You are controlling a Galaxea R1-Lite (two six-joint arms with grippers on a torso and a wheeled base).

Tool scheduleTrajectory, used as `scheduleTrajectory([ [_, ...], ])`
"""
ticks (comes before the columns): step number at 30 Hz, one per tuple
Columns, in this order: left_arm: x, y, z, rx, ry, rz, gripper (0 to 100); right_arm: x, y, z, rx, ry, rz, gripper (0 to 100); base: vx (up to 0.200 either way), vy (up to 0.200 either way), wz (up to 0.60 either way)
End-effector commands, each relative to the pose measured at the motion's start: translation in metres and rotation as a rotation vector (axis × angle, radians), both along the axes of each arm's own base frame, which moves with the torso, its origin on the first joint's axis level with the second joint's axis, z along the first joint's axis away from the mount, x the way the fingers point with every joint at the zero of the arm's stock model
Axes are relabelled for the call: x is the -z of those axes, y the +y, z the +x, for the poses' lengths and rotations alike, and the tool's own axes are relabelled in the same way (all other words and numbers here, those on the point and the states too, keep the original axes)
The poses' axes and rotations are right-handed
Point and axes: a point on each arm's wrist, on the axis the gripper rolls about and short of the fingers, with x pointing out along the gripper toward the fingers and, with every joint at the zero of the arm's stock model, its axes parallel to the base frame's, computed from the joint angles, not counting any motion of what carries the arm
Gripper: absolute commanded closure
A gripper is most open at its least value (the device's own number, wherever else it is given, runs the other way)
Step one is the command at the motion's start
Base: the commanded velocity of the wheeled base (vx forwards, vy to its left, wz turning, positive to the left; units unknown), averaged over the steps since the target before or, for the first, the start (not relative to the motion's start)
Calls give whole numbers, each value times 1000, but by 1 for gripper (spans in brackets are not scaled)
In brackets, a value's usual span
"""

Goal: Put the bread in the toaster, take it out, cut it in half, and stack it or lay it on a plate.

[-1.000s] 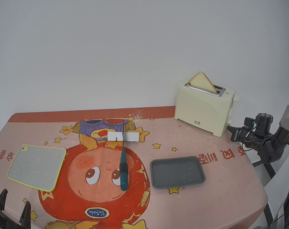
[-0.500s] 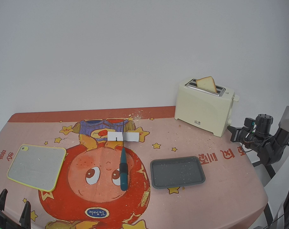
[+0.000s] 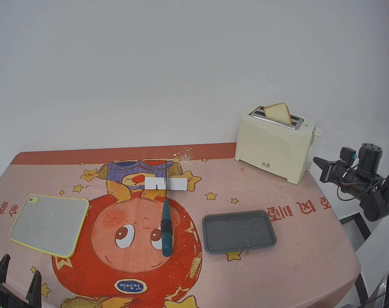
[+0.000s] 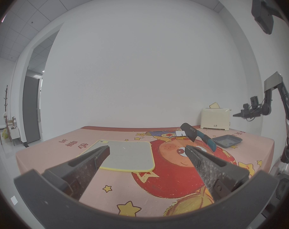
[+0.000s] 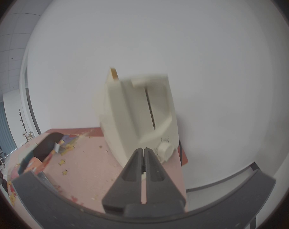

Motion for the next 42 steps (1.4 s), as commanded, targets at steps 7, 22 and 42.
scheduleTrajectory([
  [7, 5, 0, 1, -1, 12, 0, 0, -122, -11, -33, -146, -166, -37, 100, 0, 0, 0],
  [22, 5, 0, 1, 0, 14, 0, 0, -97, 20, 58, -401, -122, -232, 0, 0, 0, 0],
  [42, 5, 0, 1, 0, 12, 0, 0, -94, 22, 113, -415, 2, -201, 0, 0, 0, 0],
])
